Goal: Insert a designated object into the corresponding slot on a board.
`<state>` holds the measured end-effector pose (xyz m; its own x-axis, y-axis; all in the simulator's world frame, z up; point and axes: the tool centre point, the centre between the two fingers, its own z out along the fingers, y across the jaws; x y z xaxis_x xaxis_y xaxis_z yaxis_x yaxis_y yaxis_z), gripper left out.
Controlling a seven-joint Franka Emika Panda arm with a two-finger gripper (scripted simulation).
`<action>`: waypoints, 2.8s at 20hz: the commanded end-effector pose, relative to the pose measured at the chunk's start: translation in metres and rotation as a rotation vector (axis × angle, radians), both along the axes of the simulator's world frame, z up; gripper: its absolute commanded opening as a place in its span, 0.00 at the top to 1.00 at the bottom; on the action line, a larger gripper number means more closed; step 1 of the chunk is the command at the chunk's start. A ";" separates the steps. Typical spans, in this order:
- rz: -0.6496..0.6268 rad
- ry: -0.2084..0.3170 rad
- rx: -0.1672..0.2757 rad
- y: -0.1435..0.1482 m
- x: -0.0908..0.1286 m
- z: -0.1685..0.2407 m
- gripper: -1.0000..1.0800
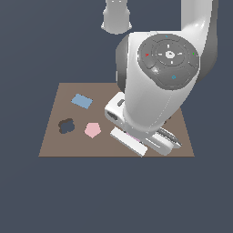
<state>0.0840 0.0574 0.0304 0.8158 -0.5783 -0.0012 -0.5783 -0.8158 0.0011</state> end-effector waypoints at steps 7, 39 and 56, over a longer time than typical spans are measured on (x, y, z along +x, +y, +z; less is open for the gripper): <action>0.000 -0.001 0.000 0.000 0.000 -0.001 1.00; 0.428 -0.001 0.001 -0.090 -0.049 0.004 1.00; 0.853 -0.001 0.001 -0.196 -0.052 0.009 1.00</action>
